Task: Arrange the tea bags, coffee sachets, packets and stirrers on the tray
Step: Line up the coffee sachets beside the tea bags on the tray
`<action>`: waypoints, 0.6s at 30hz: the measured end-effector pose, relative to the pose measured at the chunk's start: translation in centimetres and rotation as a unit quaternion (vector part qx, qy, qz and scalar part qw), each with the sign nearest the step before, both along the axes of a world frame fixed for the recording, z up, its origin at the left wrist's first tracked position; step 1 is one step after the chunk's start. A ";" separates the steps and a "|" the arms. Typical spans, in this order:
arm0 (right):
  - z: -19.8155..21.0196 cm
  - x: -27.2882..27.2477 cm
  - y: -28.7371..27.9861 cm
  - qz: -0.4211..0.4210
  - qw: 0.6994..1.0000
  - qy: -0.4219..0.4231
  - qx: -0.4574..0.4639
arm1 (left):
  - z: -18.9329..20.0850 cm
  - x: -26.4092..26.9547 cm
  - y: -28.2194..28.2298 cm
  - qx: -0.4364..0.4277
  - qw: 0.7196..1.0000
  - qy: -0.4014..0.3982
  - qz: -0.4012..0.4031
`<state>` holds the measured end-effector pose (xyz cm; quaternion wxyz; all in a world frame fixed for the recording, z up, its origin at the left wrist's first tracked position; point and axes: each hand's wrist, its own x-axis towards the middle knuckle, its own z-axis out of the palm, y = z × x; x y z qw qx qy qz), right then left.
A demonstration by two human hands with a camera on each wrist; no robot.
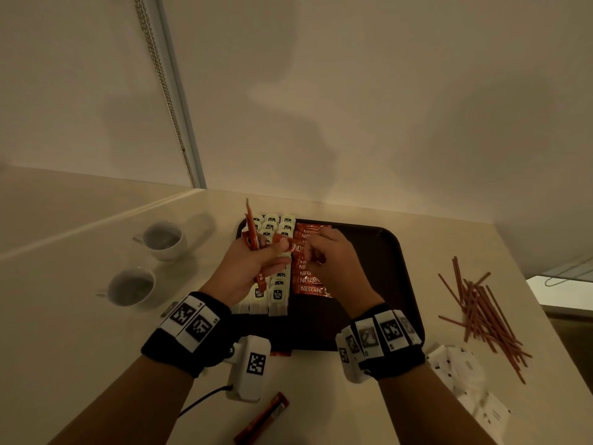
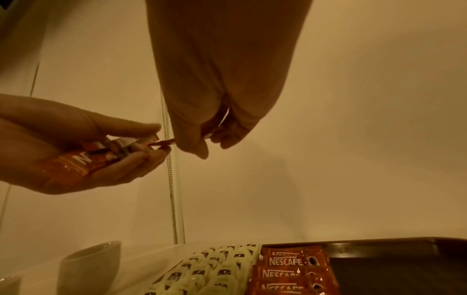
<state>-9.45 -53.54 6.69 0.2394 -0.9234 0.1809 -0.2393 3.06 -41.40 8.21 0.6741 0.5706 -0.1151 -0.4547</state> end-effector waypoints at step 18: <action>1.4 -0.5 1.7 -0.002 0.746 -0.135 0.652 | 0.1 -0.8 0.2 0.055 0.979 -0.185 -0.072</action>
